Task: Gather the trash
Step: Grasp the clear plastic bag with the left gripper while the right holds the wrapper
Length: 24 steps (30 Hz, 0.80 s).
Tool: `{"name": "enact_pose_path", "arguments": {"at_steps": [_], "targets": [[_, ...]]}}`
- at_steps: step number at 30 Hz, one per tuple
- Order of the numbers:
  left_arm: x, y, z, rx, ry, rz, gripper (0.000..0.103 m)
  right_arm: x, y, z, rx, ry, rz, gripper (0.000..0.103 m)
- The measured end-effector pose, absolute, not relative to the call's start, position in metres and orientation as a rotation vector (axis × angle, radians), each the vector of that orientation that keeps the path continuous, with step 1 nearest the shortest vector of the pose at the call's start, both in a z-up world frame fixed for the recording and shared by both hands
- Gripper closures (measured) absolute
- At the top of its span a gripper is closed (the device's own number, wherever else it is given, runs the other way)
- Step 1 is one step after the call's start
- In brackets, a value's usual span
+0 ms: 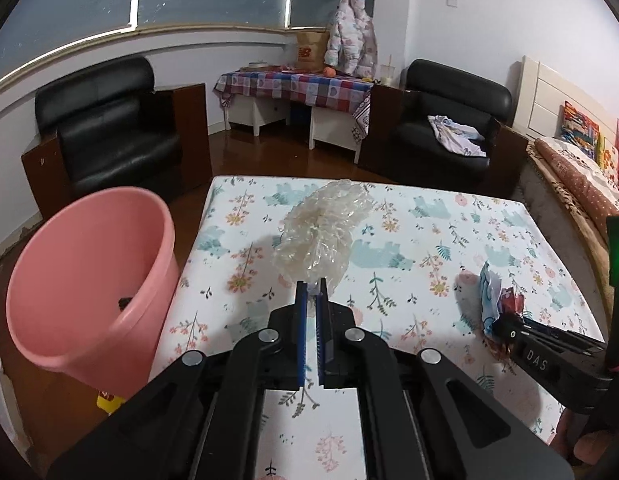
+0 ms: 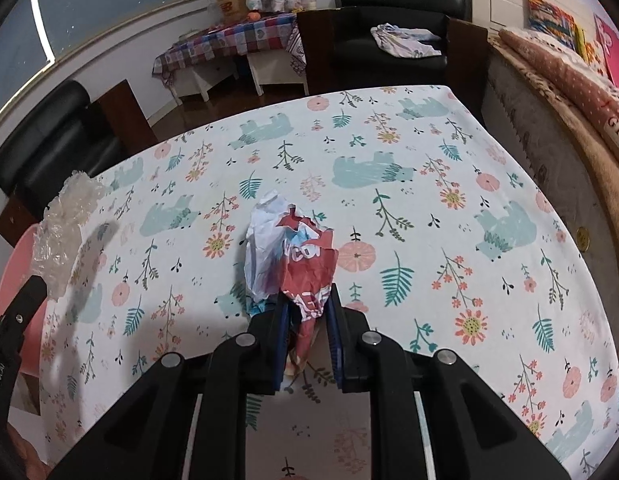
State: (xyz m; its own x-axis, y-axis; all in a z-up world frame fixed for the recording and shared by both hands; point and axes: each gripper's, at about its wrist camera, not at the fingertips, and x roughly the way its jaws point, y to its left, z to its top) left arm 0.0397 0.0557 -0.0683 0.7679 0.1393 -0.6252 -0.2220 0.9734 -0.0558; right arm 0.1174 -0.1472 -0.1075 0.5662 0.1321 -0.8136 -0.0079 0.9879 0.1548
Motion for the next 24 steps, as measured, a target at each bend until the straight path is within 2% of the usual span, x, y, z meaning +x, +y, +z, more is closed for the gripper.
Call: {"name": "enact_pose_path", "arguments": {"at_steps": [7, 24], "targets": [[0.037, 0.062, -0.074, -0.169, 0.679, 0.236, 0.1, 0.118, -0.147, -0.108, 0.133, 0.966, 0.089, 0.085], [0.011, 0.076, -0.052, -0.194, 0.56, 0.202, 0.1, 0.118, -0.14, -0.109, 0.099, 0.965, 0.071, 0.085]]}}
